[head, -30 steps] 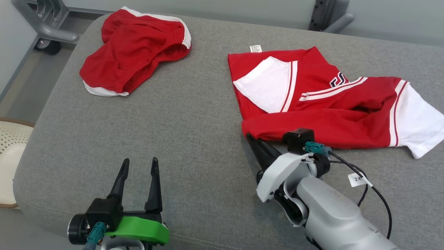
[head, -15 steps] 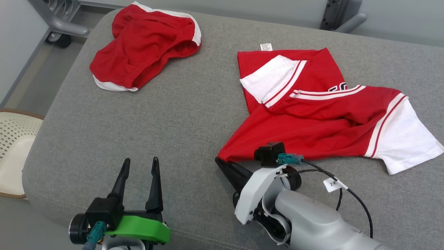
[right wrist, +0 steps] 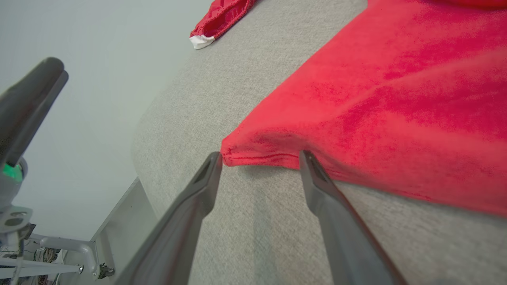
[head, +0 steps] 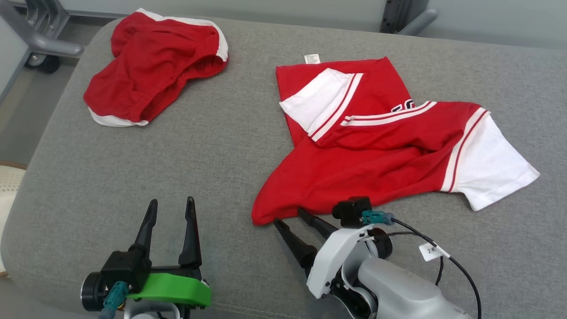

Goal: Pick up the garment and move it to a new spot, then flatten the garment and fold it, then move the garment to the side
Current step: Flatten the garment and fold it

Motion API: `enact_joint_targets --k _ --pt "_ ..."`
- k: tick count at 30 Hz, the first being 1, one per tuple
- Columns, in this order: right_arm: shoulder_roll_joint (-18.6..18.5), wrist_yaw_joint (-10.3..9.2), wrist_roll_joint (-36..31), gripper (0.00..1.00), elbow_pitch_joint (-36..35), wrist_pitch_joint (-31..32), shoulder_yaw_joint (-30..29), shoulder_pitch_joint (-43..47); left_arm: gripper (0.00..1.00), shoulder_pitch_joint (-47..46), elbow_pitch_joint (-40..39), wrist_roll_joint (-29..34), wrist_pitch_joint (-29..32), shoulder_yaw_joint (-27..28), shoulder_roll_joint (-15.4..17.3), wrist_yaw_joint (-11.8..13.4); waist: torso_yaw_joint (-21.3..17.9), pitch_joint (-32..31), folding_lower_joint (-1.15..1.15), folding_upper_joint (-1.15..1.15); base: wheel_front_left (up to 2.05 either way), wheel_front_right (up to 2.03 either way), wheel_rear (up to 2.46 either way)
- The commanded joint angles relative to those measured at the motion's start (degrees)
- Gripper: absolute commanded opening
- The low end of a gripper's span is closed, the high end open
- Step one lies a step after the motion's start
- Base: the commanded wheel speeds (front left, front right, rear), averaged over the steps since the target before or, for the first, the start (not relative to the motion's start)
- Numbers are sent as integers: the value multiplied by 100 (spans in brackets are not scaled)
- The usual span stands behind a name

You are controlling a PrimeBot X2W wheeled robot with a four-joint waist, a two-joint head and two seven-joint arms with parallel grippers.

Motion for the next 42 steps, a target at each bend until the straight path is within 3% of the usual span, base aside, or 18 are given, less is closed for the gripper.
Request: enact_joint_targets --k 1,5,11,16,20,28,42 --pt "-11 1 -194 100 -73 -15 -224 181 100 -38 -19 -2 -3 20 7 -24 -216 -18 0 31 0 0 0" --pt "-114 1 -620 100 -289 -16 -845 420 100 -32 -33 41 -3 41 6 -33 -397 -49 0 31 0 0 0" --pt "-273 1 -2005 100 -1129 -16 -2638 1076 100 -54 -59 65 -2 28 7 -56 -751 -141 0 31 0 0 0" --pt "-197 2 -3199 100 -1926 -17 -3946 1655 100 -63 -46 71 -2 -15 7 -62 -992 -240 0 31 0 0 0" --pt "-120 1 -3877 100 -2457 -17 -4626 1990 100 -11 -8 48 -3 -12 7 -40 -1136 -326 0 31 0 0 0" --pt "-30 1 -4459 100 -3133 -16 -5403 2482 100 176 48 13 -3 110 7 -41 -1304 -543 0 31 0 0 0" --pt "-11 1 -4724 100 -3463 -18 -5868 2870 100 478 200 21 -3 301 7 -87 -1343 -770 0 31 0 0 0"
